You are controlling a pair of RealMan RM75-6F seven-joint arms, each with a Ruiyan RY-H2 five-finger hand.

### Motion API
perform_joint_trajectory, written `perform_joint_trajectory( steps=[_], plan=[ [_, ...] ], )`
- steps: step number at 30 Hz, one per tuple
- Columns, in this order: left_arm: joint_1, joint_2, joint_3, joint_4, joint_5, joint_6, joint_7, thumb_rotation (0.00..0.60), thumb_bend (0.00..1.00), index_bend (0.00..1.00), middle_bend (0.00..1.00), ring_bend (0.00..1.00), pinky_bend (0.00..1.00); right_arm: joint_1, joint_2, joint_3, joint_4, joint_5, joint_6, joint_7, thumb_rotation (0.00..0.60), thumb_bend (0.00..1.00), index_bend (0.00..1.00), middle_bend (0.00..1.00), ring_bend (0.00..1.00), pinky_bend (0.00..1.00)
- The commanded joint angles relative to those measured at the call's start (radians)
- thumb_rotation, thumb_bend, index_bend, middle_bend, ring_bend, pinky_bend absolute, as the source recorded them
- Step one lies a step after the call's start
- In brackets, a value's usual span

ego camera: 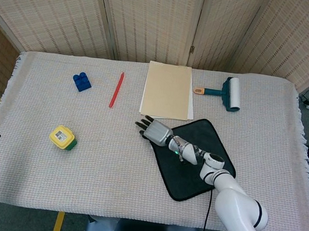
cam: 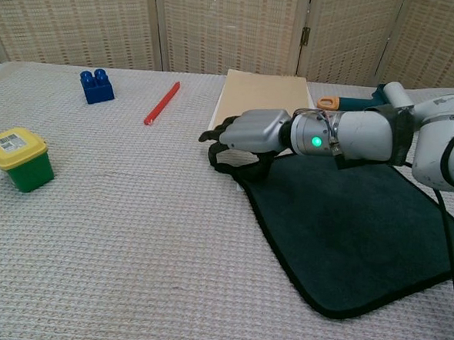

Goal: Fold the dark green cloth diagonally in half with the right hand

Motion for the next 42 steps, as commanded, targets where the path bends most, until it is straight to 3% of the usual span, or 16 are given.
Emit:
perform_joint_trajectory(
  steps=[1,4,13,33,42],
  plan=[
    [0.000,-0.001,0.000,0.000,0.001,0.003,0.001,0.600,0.82,0.00,0.01,0.00,0.00,-0.003,-0.004,0.004,0.003,0.005,0.008,-0.008,0.600,0.43,0.48,0.01,0.00,0.00],
    [0.001,-0.002,-0.001,0.002,0.002,0.004,0.001,0.600,0.82,0.00,0.01,0.00,0.00,-0.008,-0.007,0.005,0.007,0.009,0.016,-0.010,0.600,0.43,0.58,0.05,0.00,0.00],
    [-0.004,-0.005,0.000,0.007,-0.002,-0.008,0.002,0.600,0.82,0.00,0.01,0.00,0.00,-0.020,-0.016,0.006,0.026,0.017,0.030,-0.012,0.600,0.43,0.70,0.15,0.06,0.00],
    [-0.009,-0.010,0.004,0.016,0.009,-0.010,-0.006,0.600,0.82,0.00,0.01,0.00,0.00,-0.020,-0.021,0.011,0.049,0.021,0.065,-0.021,0.600,0.45,0.76,0.20,0.10,0.00],
    [-0.009,-0.011,0.008,0.023,0.022,-0.004,-0.017,0.600,0.82,0.00,0.01,0.00,0.00,-0.030,0.023,0.025,0.001,0.027,0.131,-0.050,0.600,0.46,0.76,0.20,0.10,0.00]
  ],
)
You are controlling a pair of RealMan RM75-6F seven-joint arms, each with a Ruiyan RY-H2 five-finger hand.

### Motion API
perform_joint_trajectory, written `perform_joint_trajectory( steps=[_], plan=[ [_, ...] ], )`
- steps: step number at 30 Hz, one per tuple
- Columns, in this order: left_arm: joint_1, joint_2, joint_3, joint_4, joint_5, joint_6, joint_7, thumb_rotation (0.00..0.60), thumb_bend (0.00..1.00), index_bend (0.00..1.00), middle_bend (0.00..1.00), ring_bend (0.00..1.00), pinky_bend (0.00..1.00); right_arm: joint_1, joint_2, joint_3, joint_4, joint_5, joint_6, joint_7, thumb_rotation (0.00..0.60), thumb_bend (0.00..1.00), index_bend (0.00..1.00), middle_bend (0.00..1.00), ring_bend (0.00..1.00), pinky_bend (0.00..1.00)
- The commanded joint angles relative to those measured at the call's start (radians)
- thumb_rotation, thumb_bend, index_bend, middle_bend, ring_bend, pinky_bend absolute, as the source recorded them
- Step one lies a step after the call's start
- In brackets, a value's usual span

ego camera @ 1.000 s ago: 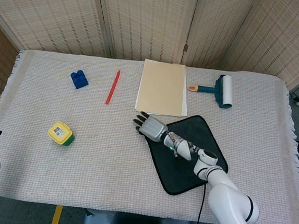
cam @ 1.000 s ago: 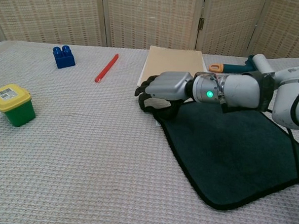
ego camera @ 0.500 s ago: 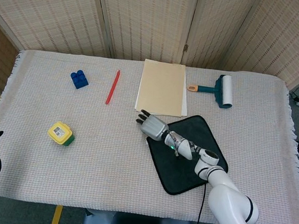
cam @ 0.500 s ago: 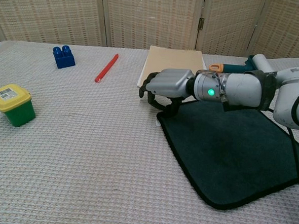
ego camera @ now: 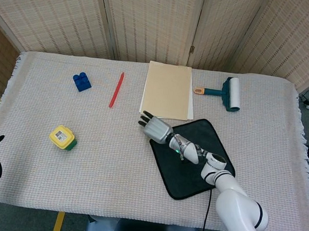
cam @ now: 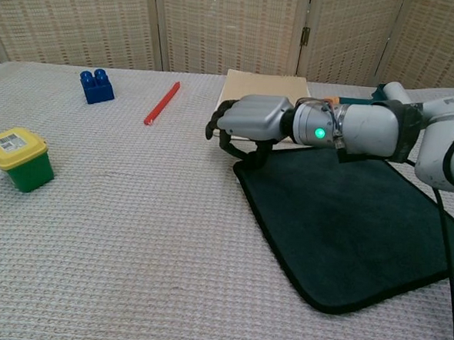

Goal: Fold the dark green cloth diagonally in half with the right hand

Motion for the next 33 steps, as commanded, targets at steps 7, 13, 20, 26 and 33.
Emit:
perform_joint_trajectory(
  steps=[7,13,20,26,33],
  plan=[
    [0.000,-0.002,0.004,-0.001,0.010,0.004,0.007,0.600,0.82,0.00,0.01,0.00,0.00,-0.082,0.152,0.003,-0.193,-0.005,0.184,-0.075,0.600,0.46,0.76,0.20,0.10,0.00],
    [-0.001,-0.010,0.011,-0.007,0.020,0.005,0.031,0.600,0.82,0.00,0.01,0.00,0.00,-0.174,0.366,-0.016,-0.525,-0.027,0.343,-0.205,0.600,0.46,0.76,0.20,0.11,0.00],
    [-0.001,-0.025,0.017,-0.011,0.027,0.006,0.070,0.600,0.82,0.00,0.01,0.00,0.00,-0.302,0.539,-0.056,-0.757,-0.048,0.470,-0.353,0.600,0.46,0.76,0.21,0.11,0.00],
    [-0.008,-0.038,0.020,-0.011,0.029,-0.005,0.100,0.600,0.82,0.00,0.01,0.00,0.00,-0.387,0.608,-0.090,-0.796,-0.051,0.503,-0.349,0.600,0.46,0.76,0.21,0.11,0.00],
    [-0.017,-0.049,0.018,-0.005,0.010,-0.029,0.118,0.600,0.82,0.00,0.01,0.00,0.00,-0.475,0.590,-0.122,-0.679,-0.083,0.559,-0.238,0.600,0.46,0.76,0.21,0.12,0.00]
  ],
)
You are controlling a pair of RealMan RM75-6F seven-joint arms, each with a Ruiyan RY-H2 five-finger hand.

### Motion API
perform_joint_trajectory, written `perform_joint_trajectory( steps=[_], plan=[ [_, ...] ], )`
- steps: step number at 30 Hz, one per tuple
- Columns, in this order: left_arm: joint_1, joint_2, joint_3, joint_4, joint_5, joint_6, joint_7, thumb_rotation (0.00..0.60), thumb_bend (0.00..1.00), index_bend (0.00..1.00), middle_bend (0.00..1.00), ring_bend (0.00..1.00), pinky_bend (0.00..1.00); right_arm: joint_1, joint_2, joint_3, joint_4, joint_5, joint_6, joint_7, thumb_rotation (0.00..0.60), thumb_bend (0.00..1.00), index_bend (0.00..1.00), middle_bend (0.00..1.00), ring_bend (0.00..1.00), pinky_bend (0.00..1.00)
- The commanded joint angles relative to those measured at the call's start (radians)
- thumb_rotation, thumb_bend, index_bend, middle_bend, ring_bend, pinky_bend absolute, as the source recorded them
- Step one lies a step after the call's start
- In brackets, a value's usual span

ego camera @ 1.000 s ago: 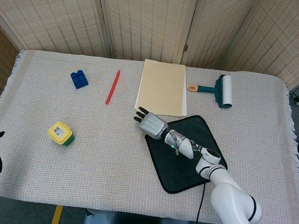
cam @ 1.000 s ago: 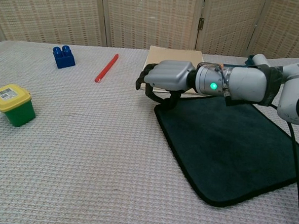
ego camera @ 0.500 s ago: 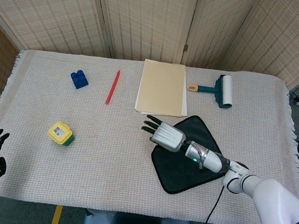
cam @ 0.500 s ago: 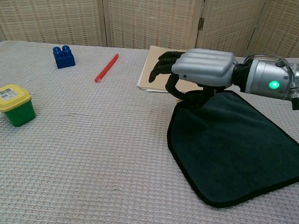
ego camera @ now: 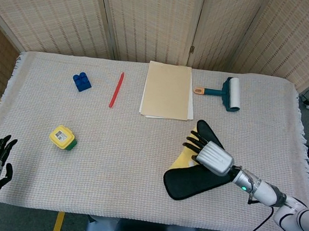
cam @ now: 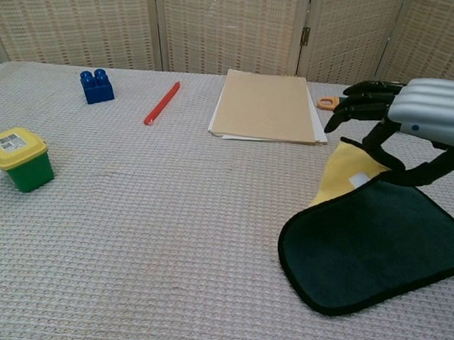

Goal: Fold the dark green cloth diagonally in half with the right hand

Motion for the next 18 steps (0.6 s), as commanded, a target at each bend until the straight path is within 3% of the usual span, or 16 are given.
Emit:
perform_joint_trajectory(
  steps=[1,11,18],
  plan=[
    [-0.002,-0.003,-0.001,0.002,-0.006,-0.005,0.004,0.600,0.82,0.00,0.01,0.00,0.00,-0.059,-0.021,-0.017,0.090,-0.018,0.042,0.055,0.600,0.46,0.76,0.21,0.12,0.00],
    [-0.009,-0.012,-0.003,0.008,-0.024,-0.022,0.020,0.600,0.82,0.00,0.01,0.00,0.00,-0.140,-0.077,-0.051,0.285,-0.036,0.033,0.221,0.600,0.46,0.76,0.21,0.12,0.00],
    [-0.011,-0.015,-0.004,0.010,-0.032,-0.029,0.024,0.600,0.82,0.00,0.01,0.00,0.00,-0.162,-0.083,-0.064,0.358,-0.045,0.004,0.281,0.600,0.46,0.76,0.21,0.12,0.00]
  ],
)
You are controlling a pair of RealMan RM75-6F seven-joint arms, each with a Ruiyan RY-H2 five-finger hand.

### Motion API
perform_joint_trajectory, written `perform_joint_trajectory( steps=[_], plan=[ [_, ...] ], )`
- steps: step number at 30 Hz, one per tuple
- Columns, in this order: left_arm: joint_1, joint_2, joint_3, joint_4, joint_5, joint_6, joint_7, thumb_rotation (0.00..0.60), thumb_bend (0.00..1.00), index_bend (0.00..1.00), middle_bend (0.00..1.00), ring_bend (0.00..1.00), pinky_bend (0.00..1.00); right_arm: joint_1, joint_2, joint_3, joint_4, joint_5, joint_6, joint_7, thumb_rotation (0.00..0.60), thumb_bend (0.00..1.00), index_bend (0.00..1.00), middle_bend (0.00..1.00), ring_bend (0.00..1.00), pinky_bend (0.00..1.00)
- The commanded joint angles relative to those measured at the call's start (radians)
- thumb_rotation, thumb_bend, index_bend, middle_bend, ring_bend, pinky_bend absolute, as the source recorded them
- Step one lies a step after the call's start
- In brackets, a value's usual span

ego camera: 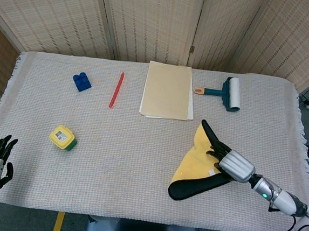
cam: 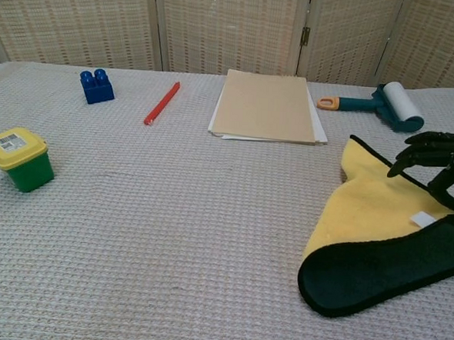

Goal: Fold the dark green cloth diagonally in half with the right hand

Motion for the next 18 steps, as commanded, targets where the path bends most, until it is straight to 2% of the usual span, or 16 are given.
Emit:
perform_joint_trajectory(
  steps=[1,18],
  plan=[
    [-0.002,-0.002,0.001,0.001,-0.001,-0.004,0.002,0.600,0.82,0.00,0.01,0.00,0.00,-0.012,-0.005,-0.005,0.031,-0.002,-0.021,0.016,0.600,0.46,0.76,0.21,0.12,0.00],
    [-0.006,-0.005,0.002,0.003,-0.008,-0.011,0.006,0.600,0.82,0.00,0.01,0.00,0.00,-0.042,-0.045,-0.016,0.137,-0.016,-0.089,0.058,0.600,0.46,0.76,0.21,0.12,0.00]
  ],
)
